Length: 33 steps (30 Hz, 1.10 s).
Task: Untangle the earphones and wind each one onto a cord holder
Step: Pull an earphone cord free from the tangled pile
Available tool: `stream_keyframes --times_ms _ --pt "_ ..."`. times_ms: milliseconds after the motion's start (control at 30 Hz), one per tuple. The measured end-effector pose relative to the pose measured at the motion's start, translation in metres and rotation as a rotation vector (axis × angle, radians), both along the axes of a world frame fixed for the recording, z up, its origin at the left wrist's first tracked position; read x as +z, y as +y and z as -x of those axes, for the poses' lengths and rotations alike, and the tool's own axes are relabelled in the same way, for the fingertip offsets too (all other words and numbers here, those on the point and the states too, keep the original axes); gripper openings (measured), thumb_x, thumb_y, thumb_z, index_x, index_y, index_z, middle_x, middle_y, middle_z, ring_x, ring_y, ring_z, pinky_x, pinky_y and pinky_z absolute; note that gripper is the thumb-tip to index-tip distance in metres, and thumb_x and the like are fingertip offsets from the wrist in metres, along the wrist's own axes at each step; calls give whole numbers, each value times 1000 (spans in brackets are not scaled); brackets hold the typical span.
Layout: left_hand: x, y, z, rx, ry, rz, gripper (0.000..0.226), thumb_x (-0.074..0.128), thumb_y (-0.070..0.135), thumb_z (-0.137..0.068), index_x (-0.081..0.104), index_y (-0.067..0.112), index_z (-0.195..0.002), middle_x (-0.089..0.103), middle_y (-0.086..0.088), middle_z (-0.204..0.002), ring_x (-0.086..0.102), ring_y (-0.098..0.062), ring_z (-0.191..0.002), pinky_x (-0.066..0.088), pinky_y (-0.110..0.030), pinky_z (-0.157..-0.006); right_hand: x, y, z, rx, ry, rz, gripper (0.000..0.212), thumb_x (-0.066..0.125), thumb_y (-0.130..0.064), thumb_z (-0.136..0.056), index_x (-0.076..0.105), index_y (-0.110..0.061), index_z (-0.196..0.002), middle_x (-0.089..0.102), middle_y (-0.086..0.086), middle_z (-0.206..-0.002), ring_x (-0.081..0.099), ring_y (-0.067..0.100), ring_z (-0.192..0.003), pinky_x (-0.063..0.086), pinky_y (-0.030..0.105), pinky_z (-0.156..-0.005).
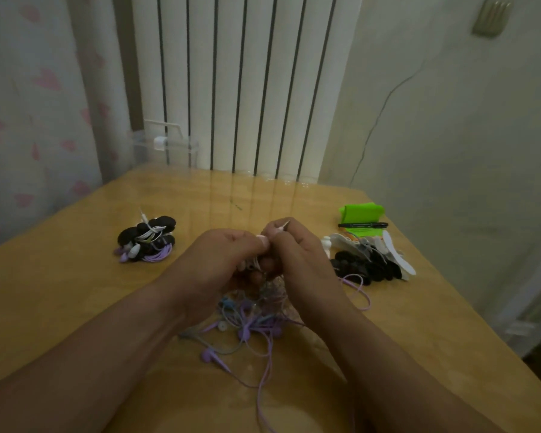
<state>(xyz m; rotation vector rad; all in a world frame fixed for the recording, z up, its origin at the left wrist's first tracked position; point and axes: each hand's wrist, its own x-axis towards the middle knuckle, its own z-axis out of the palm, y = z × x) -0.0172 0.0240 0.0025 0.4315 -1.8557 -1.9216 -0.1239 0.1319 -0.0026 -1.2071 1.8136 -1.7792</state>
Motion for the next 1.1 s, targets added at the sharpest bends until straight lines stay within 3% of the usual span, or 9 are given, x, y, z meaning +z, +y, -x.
stream_keyframes --times_ms 100,233,333,467,567,733,800,967,1100 --pt "2 -9 2 23 18 -105 31 76 33 -77 66 5 -87 68 -13 -77 64 -22 -66 58 -39 -66 -1 -1 -1 -79 80 39 21 51 -26 -105 58 -17 -87 60 0 -76 56 15 -72 48 41 -65" --pt "-2 -4 7 28 48 -76 27 70 32 -83 63 6 -81 63 -11 -71 60 -18 -58 54 -31 -56 -4 -3 -3 -129 90 83 22 48 -28 -109 53 -19 -90 58 -4 -72 55 12 -66 47 33 -60" --pt "-5 1 8 3 82 -93 31 68 30 -87 64 1 -97 67 -6 -75 62 -15 -64 57 -30 -64 -6 -6 1 -133 69 75 21 48 -32 -110 54 -20 -94 64 8 -78 61 24 -71 52 44 -64" --pt "-4 -2 6 -42 81 -69 32 66 24 -96 64 -3 -113 74 -10 -88 68 -23 -80 61 -36 -78 -5 -3 6 -146 192 110 14 52 -26 -109 56 -19 -98 63 0 -81 60 9 -73 48 25 -63" --pt "-4 -1 4 -20 105 -21 32 67 23 -96 62 -3 -115 75 -19 -100 69 -30 -88 62 -42 -86 -5 -4 4 -174 281 133 13 51 -27 -109 56 -22 -98 61 -2 -86 61 16 -80 49 28 -67" --pt "-4 4 2 93 150 164 22 64 16 -101 60 -1 -113 77 -16 -99 74 -34 -97 61 -44 -88 -3 -5 -7 -121 77 176 20 45 -26 -111 56 -14 -100 67 2 -88 64 9 -80 52 20 -64" --pt "-5 6 4 103 170 180 20 64 16 -101 60 0 -112 78 -13 -97 76 -28 -94 62 -38 -85 -4 -6 -10 -148 69 202 21 44 -27 -112 56 -15 -99 67 4 -90 65 14 -82 55 25 -65" --pt "-7 14 4 54 219 172 18 63 15 -102 60 -1 -110 77 -12 -90 74 -19 -83 59 -27 -75 -8 -11 -12 -247 46 250 24 44 -34 -111 54 -20 -95 64 10 -88 64 34 -86 57 59 -72" --pt "-6 19 5 -25 207 121 24 61 18 -102 56 -3 -112 75 -15 -87 72 -20 -77 57 -25 -69 -5 -10 -9 -297 96 248 24 45 -33 -110 52 -16 -93 59 -3 -74 57 20 -70 52 57 -64"
